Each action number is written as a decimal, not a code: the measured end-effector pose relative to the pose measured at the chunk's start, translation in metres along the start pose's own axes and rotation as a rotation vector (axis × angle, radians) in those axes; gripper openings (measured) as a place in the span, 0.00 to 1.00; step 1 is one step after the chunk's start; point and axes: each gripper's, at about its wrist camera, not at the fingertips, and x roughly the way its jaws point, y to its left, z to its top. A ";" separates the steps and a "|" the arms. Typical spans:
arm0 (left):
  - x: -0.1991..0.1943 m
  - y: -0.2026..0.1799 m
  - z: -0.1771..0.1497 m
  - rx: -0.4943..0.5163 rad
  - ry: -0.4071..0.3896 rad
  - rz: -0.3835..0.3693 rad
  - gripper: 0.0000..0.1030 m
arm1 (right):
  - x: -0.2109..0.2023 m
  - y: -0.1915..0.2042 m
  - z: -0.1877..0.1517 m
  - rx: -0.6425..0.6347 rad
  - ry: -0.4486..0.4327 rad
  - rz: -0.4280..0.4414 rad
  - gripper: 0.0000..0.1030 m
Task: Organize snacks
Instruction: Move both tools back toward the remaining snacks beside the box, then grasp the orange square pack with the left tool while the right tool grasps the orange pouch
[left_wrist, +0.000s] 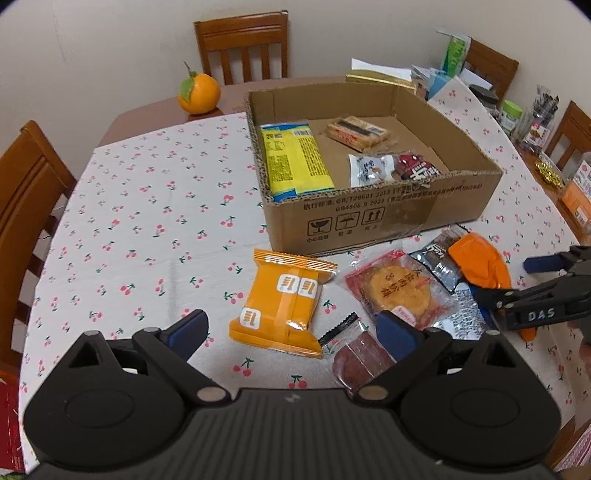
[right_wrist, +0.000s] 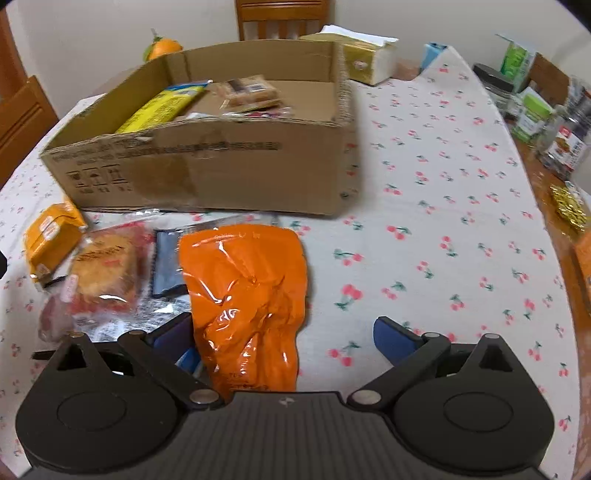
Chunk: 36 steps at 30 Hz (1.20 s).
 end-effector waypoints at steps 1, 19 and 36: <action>0.004 0.000 0.001 0.008 0.003 0.000 0.94 | 0.000 -0.002 0.000 0.001 -0.003 0.001 1.00; 0.059 0.017 0.013 0.076 0.020 -0.086 0.82 | 0.005 -0.001 0.001 -0.085 -0.017 0.008 1.00; 0.064 0.015 0.008 0.071 0.029 -0.102 0.62 | -0.003 0.012 0.004 -0.104 -0.002 0.035 0.79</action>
